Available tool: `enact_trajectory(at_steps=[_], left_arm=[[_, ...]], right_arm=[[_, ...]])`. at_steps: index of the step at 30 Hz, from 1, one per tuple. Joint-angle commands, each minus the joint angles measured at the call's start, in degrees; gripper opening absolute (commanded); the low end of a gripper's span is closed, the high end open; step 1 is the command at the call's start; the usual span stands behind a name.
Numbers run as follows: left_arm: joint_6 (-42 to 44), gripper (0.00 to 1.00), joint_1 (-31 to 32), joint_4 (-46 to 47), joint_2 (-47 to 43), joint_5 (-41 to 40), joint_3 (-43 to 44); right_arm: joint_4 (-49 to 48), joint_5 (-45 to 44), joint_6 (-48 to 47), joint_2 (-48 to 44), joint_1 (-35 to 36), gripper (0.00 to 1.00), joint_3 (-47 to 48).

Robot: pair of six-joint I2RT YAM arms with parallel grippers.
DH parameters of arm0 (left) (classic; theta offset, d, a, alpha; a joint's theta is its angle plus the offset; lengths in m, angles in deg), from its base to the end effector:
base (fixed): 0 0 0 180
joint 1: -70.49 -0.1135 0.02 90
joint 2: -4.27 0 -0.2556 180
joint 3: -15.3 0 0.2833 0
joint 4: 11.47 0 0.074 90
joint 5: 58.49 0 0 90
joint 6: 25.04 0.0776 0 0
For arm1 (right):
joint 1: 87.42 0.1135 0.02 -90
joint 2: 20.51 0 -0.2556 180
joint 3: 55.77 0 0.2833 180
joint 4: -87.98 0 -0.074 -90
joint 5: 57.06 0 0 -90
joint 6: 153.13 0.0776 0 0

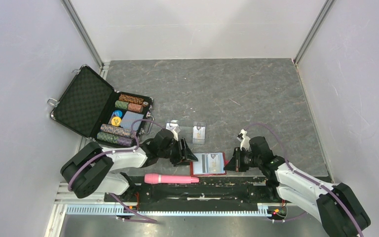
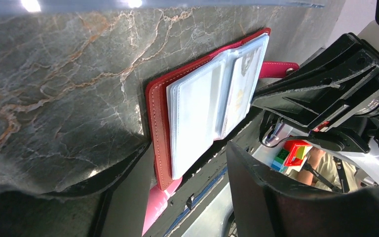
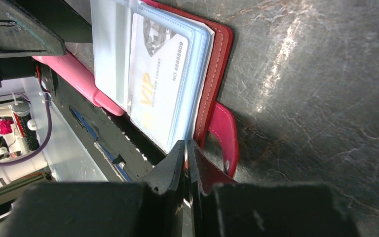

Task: Put the credit cards into the card holder
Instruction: Close the card holder at the center of the board.

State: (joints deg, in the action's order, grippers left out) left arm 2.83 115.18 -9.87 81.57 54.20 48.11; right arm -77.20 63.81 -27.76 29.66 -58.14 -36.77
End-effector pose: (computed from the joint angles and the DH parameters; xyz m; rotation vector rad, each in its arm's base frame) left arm 0.1727 -0.2130 0.0652 -0.1742 2.6789 -1.2560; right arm 0.1518 0.1308 0.0620 -0.1478 2.5462 1.1391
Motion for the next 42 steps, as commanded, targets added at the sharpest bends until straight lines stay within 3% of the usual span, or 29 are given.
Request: enact_trajectory(at_steps=[1, 13, 24, 27, 32, 39, 42], left_arm=[[-2.00, 0.60, 0.18, 6.46, -0.30, 2.62, 0.93], [0.04, 0.57, 3.05, -3.37, -7.10, 1.57, 5.97], [-1.27, 0.59, 11.68, 3.43, 8.67, 0.59, 14.51], [-1.54, 0.61, 13.65, 4.77, 12.75, 0.39, 17.41], [-1.54, 0.62, 16.20, 3.97, 16.69, -0.67, 21.65], [-0.81, 0.63, 16.96, 1.34, 18.45, -2.68, 23.02], [0.10, 0.60, 16.93, -1.12, 20.72, -3.42, 24.14]], right_arm=[[-2.15, -2.23, 0.34, 1.57, 0.51, 0.07, -1.89], [-1.03, -3.49, -0.18, 1.40, 0.45, 0.07, -1.58], [4.17, -4.61, -1.26, -1.85, 0.52, 0.10, 1.53], [8.89, -6.00, -2.43, -4.45, 0.51, 0.13, 4.38], [13.91, -7.86, -3.54, -7.39, 0.52, 0.28, 7.13], [21.18, -14.32, -6.12, -9.54, 0.50, 0.32, 11.35], [24.10, -17.12, -7.67, -9.85, 0.43, 0.39, 14.42]])
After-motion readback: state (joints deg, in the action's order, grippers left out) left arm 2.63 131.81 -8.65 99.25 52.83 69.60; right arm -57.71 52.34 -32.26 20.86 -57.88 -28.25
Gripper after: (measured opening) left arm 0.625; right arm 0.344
